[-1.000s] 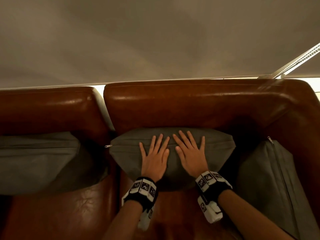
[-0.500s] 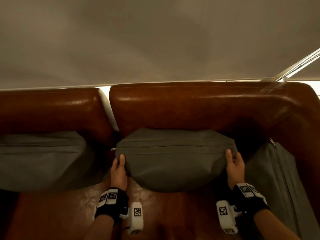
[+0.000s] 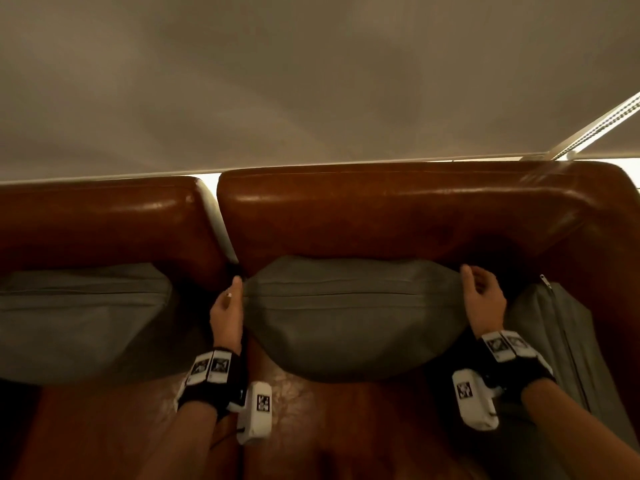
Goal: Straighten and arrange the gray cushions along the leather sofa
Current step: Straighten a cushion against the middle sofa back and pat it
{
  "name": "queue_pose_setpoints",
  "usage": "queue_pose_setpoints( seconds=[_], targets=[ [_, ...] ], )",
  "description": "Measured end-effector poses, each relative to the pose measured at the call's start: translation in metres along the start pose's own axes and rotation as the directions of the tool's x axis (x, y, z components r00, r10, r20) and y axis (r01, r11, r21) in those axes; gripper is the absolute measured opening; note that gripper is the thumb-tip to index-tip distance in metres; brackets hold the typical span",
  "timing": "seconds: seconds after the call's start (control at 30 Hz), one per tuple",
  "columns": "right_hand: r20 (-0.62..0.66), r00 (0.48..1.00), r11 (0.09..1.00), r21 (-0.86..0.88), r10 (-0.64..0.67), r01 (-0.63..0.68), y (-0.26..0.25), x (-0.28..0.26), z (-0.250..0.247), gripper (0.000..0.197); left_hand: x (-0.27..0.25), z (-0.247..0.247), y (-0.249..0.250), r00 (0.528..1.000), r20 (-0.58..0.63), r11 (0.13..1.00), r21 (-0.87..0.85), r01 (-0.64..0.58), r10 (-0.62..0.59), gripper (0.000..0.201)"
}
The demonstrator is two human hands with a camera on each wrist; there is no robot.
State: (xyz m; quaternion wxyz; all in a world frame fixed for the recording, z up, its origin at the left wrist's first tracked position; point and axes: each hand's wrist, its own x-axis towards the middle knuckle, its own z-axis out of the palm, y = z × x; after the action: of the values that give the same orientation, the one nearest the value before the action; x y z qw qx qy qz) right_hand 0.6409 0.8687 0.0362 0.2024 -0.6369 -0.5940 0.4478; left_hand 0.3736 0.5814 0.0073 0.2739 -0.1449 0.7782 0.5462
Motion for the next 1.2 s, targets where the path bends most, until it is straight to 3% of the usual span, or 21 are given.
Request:
queue_pose_setpoints(
  seconds=[0.1,0.23,0.33,0.4,0.5,0.6,0.67,0.73,0.87,0.97,1.0,1.1,1.2],
  targets=[
    [0.018,0.998,0.98,-0.187,-0.064,0.066,-0.011,0.012,0.006,0.035,0.001,0.01,0.012,0.987,-0.112,0.983,0.156,-0.099,0.117,0.034],
    [-0.02,0.981,0.961,-0.204,-0.195,0.187,-0.015,0.018,0.002,0.028,0.003,0.008,0.023,0.962,-0.196,0.982,0.058,-0.182,0.189,0.029],
    [-0.032,0.981,0.967,-0.178,-0.19,0.182,-0.012,0.014,0.007,0.025,0.001,0.006,0.013,0.966,-0.187,0.983,0.088,-0.162,0.176,0.027],
    [-0.01,0.989,0.977,-0.157,-0.15,0.147,-0.005,0.013,0.009,0.026,-0.005,0.008,0.009,0.974,-0.149,0.983,0.079,-0.163,0.173,0.028],
    [0.055,0.995,0.997,0.005,-0.083,0.083,0.002,0.007,-0.004,0.036,-0.011,-0.001,0.001,0.986,-0.08,0.982,-0.107,-0.156,0.147,0.039],
    [0.077,0.996,0.985,0.171,-0.042,0.028,0.026,-0.02,-0.028,0.058,-0.019,-0.022,-0.036,0.997,0.056,0.955,-0.294,-0.031,0.05,0.052],
    [0.25,0.968,0.971,0.228,0.008,-0.067,0.046,-0.049,-0.036,0.083,-0.036,-0.027,-0.061,0.984,0.179,0.957,-0.288,0.041,0.011,0.045],
    [0.388,0.92,0.97,0.202,0.05,-0.138,0.064,-0.065,-0.031,0.089,-0.055,-0.022,-0.073,0.971,0.238,0.978,-0.209,0.022,0.029,0.025],
    [0.277,0.961,0.972,0.221,0.016,-0.08,0.075,-0.06,-0.014,0.075,-0.063,-0.007,-0.066,0.982,0.165,0.971,-0.232,-0.057,0.097,0.017],
    [0.22,0.975,0.959,0.263,0.043,-0.102,0.071,-0.054,-0.014,0.036,-0.055,-0.005,-0.063,0.991,0.092,0.953,-0.295,-0.07,0.101,0.016],
    [0.208,0.977,0.962,0.25,0.056,-0.109,0.072,-0.052,-0.015,0.032,-0.056,-0.003,-0.064,0.991,0.085,0.952,-0.296,-0.074,0.103,0.015],
    [0.201,0.975,0.976,0.173,0.094,-0.129,0.075,-0.058,-0.017,0.056,-0.054,-0.001,-0.079,0.998,0.02,0.981,-0.188,-0.051,0.056,0.015],
    [0.194,0.98,0.992,0.105,0.048,-0.069,0.065,-0.068,-0.019,0.051,-0.053,0.002,-0.081,0.992,-0.046,0.989,-0.086,-0.12,0.116,0.01]
  ],
)
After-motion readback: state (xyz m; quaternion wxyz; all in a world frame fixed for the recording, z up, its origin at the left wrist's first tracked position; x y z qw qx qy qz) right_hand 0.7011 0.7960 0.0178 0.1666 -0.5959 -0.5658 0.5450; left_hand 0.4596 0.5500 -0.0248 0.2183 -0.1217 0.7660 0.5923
